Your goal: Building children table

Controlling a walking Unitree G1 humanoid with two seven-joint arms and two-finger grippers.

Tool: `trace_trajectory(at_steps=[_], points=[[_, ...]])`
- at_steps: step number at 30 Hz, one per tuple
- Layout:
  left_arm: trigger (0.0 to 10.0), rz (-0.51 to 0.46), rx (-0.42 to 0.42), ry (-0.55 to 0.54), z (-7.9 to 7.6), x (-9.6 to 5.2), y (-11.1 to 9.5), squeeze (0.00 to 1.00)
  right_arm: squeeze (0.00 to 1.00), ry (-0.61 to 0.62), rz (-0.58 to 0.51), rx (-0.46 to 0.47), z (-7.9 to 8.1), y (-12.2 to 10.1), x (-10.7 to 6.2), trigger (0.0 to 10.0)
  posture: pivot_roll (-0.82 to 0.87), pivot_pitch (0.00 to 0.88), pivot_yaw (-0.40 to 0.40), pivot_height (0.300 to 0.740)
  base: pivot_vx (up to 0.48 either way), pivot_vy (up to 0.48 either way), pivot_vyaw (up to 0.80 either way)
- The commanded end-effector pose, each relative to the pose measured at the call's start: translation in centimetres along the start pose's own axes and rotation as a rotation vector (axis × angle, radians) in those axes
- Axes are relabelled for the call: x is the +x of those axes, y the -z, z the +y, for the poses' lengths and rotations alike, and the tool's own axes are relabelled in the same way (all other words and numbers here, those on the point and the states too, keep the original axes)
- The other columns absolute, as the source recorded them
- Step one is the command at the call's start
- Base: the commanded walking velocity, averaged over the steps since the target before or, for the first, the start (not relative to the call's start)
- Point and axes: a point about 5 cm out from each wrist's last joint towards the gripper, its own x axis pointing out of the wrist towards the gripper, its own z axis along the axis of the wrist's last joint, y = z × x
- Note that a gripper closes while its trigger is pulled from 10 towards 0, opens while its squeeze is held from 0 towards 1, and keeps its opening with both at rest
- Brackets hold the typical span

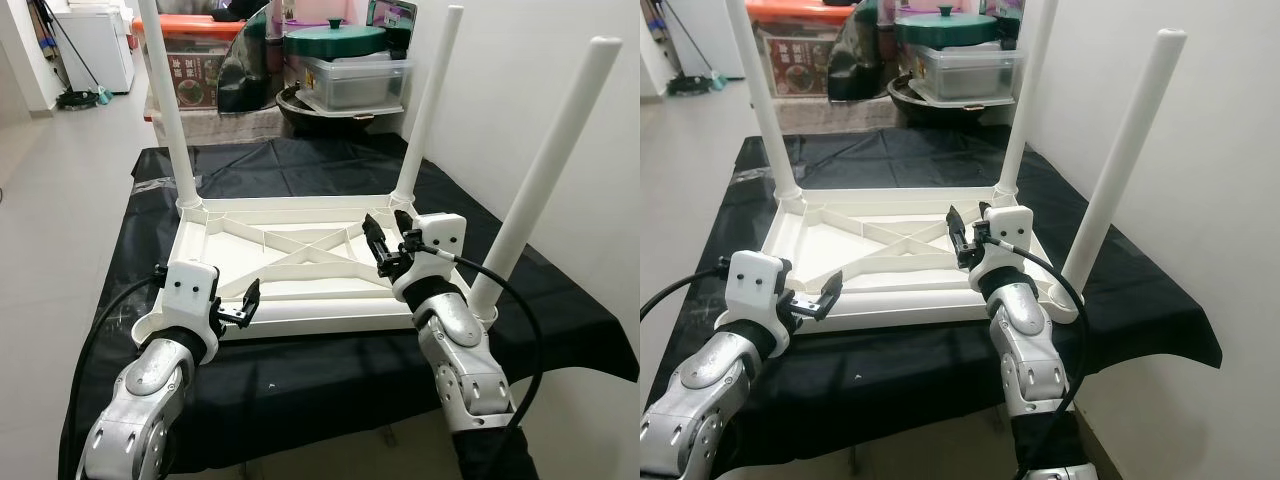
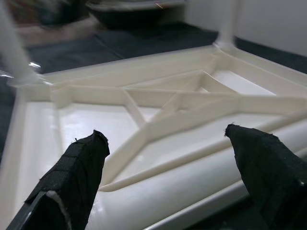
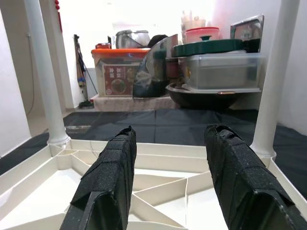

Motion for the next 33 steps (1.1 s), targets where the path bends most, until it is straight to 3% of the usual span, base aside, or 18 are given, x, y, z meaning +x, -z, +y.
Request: trace_trajectory(at_steps=[1,3,9,12,16,18,21,24,33], points=[[10.0,0.075,-0.046,0.046,0.9,0.2,0.4,0.00,0.00,0.003,0.027,0.004,0.1,0.5,-0.2,10.0,0.11,0.090,-0.068,0.740,0.000,0.000,0.00],[10.0,0.168,-0.107,0.175,2.0,0.7,0.5,0.00,0.00,0.005,0.031,0.008,0.3,0.6,-0.3,10.0,0.12,0.105,-0.057,0.740,0.000,0.000,0.00],[10.0,0.237,-0.137,0.278,2.8,0.8,0.4,0.00,0.00,0.008,0.033,0.013,0.5,0.6,-0.4,10.0,0.12,0.124,-0.045,0.740,0.000,0.000,0.00],[10.0,0.331,-0.154,0.363,3.7,1.0,0.4,0.00,0.00,0.015,0.039,0.017,0.7,0.6,-0.6,10.0,0.13,0.149,-0.024,0.740,0.000,0.000,0.00],[10.0,0.368,-0.155,0.383,4.4,1.0,0.1,0.00,0.00,0.018,0.041,0.018,0.8,0.7,-0.7,10.0,0.13,0.156,-0.014,0.740,0.000,0.000,0.00],[10.0,0.430,-0.136,0.411,6.3,1.0,-1.1,0.00,0.00,0.027,0.045,0.025,1.0,0.8,-0.9,10.0,0.16,0.171,0.010,0.740,0.000,0.000,0.00],[10.0,0.446,-0.132,0.417,7.0,1.0,-1.8,0.00,0.00,0.033,0.049,0.029,1.1,1.0,-0.9,10.0,0.16,0.172,0.010,0.740,0.000,0.000,0.00],[10.0,0.498,-0.140,0.408,8.8,0.6,-2.2,0.00,0.00,0.042,0.057,0.038,1.3,1.2,-1.1,10.0,0.17,0.176,0.025,0.740,0.000,0.000,0.00],[10.0,0.575,-0.188,0.436,9.3,-0.2,-1.9,0.00,0.00,0.051,0.069,0.039,1.3,1.4,-1.3,10.0,0.18,0.181,0.031,0.740,0.000,0.000,0.00]])
